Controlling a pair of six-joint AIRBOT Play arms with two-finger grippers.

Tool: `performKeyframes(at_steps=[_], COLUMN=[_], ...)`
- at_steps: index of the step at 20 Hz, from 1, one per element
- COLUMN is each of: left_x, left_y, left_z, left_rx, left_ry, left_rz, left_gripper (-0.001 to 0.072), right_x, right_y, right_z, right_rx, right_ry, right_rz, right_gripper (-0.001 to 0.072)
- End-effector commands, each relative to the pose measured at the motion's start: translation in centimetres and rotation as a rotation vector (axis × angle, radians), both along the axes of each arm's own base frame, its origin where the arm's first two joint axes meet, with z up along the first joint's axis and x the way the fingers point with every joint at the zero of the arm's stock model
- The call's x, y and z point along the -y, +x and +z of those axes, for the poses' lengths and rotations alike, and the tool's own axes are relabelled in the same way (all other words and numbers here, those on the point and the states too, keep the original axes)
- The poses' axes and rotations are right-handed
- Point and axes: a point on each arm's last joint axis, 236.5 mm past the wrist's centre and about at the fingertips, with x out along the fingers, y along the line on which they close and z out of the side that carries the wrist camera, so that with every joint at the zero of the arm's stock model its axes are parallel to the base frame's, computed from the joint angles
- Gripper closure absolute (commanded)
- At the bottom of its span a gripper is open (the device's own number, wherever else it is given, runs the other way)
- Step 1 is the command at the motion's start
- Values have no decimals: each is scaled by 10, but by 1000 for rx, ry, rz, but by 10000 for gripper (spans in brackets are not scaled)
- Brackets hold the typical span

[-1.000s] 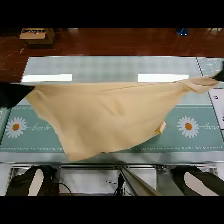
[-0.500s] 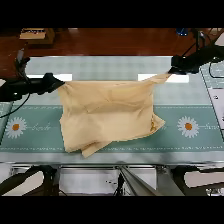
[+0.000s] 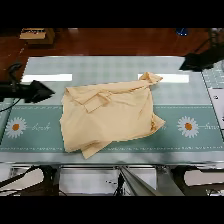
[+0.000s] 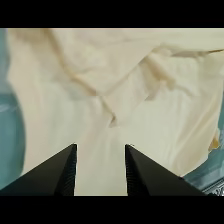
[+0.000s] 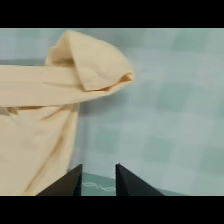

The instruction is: Fold the shirts.

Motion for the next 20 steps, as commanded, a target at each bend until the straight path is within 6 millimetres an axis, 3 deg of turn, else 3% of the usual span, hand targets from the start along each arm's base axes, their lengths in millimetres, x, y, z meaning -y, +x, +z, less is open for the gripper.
performKeyframes(at_steps=[1,3,5,7,9,14,20], left_x=[-53,-34,-5,25,45,56,93], left_y=[-87,-122,-154,-183,-201,-188,-199], left_z=[-5,-26,-56,-77,-90,-110,-142], left_rx=[-249,-298,-388,-473,-515,-483,-596], left_ry=[58,3,-53,-100,-109,-26,-40], left_rz=[117,172,147,70,11,-11,-140], left_gripper=[333,300,46,45,45,48,48], right_x=[67,87,82,67,65,69,69], right_y=[-41,-62,-75,-78,-77,-71,-72], right_z=[18,2,-16,-22,-28,-28,-28], right_rx=[-46,-107,-146,-137,-127,-100,-102], right_ry=[-84,-42,69,165,165,154,156], right_rz=[-117,-186,-215,-205,-206,-212,-211], right_gripper=[398,349,336,336,336,336,336])
